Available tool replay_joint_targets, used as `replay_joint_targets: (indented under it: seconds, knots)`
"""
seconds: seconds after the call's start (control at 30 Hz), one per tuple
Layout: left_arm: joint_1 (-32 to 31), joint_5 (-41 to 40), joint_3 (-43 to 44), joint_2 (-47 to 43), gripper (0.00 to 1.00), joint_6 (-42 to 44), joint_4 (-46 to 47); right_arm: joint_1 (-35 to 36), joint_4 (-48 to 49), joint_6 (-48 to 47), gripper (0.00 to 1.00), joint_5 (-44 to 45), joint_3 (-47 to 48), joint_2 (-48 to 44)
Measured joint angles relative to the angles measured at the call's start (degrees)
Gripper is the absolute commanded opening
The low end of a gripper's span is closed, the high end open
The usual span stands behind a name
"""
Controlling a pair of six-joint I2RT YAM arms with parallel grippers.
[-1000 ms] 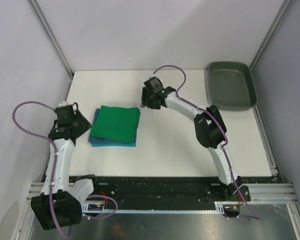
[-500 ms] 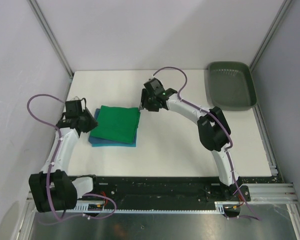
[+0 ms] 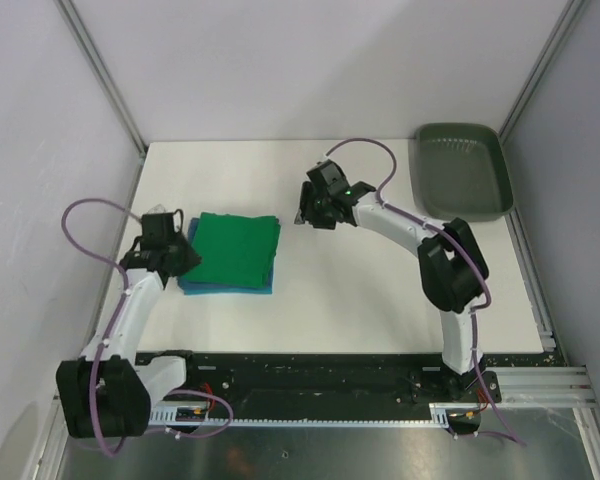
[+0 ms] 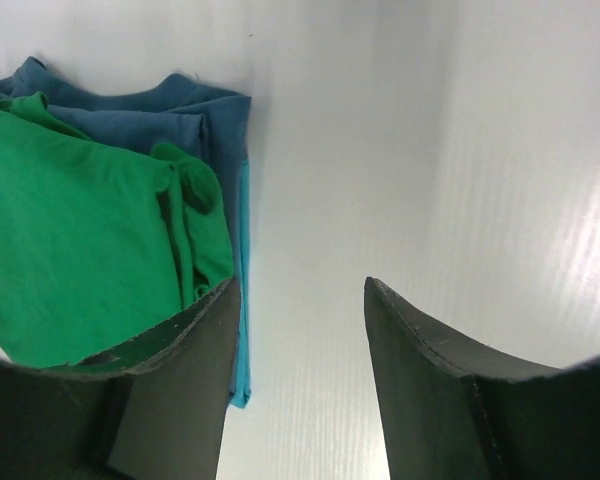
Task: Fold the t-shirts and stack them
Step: Put the neatly folded tshirt into the corner of the board with both arms
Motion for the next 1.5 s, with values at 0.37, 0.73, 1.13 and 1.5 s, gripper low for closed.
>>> replay_joint_targets:
  seconds: [0.37, 0.73, 1.13, 1.5]
  knots:
    - [-31.47, -0.66, 26.10, 18.29, 0.37, 3.48, 2.69, -9.05, -0.13, -1.18, 0.57, 2.10, -15.30, -17.64]
    - [-36.28, 2.27, 33.90, 45.31, 0.38, 3.93, 1.90, -14.67, -3.08, -2.32, 0.58, 3.91, -25.16, -33.11]
    - [-31.23, 0.50, 31.67, 47.84, 0.37, 3.61, 2.71, -15.02, -3.45, -2.45, 0.58, 3.63, -30.16, -36.92]
    - [-20.02, 0.15, 21.53, 40.30, 0.39, 5.51, 4.55, -15.02, -2.23, -2.43, 0.58, 1.38, -30.88, -36.92]
